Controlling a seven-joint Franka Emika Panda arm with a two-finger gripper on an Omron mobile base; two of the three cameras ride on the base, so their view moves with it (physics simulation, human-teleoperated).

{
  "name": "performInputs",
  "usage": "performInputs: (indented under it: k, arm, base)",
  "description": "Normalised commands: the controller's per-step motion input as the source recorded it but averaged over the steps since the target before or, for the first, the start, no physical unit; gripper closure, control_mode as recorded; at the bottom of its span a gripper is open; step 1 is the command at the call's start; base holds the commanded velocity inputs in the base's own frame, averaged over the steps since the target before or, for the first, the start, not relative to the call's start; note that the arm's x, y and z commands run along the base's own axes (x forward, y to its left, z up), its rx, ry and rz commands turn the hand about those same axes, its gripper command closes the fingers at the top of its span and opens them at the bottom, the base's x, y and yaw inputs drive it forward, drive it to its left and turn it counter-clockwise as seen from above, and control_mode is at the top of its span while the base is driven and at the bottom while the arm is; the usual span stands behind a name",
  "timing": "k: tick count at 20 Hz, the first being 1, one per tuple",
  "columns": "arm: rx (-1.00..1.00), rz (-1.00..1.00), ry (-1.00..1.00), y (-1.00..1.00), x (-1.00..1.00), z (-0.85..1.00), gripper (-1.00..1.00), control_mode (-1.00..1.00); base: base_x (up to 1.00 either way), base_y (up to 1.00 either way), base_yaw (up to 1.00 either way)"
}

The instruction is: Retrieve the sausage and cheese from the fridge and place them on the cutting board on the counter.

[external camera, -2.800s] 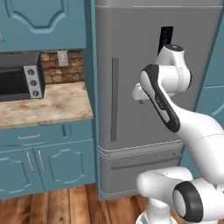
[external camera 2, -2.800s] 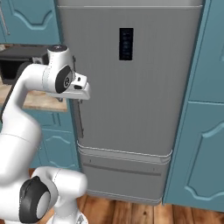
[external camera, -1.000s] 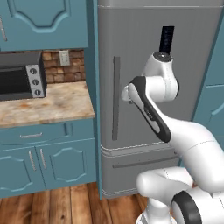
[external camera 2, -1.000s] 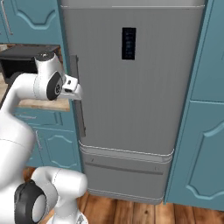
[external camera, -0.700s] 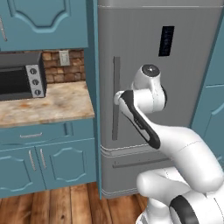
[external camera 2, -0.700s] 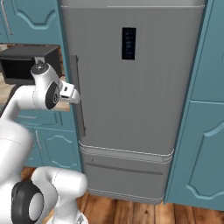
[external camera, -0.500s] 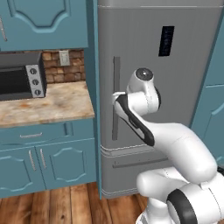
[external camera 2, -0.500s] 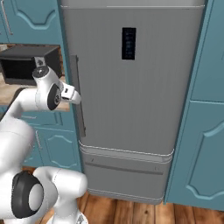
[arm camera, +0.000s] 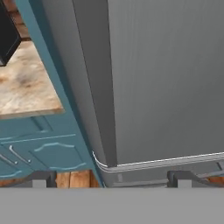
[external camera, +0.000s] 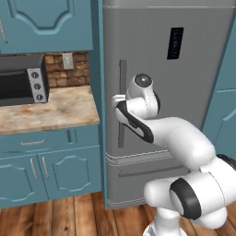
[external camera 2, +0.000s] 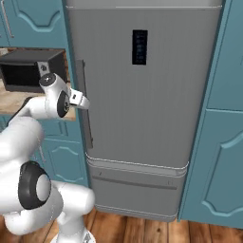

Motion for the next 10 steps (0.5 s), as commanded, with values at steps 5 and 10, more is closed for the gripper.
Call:
performInputs:
  k: [5,10]
  arm:
    - [0.0,0.0,0.0,0.0,0.52,-0.05,-1.0,-1.0]
    - [0.0,0.0,-0.05,0.06,0.47,-0.11,-1.0,-1.0]
  base:
    - [0.0,0.0,0.0]
    - [0.0,0.0,0.0]
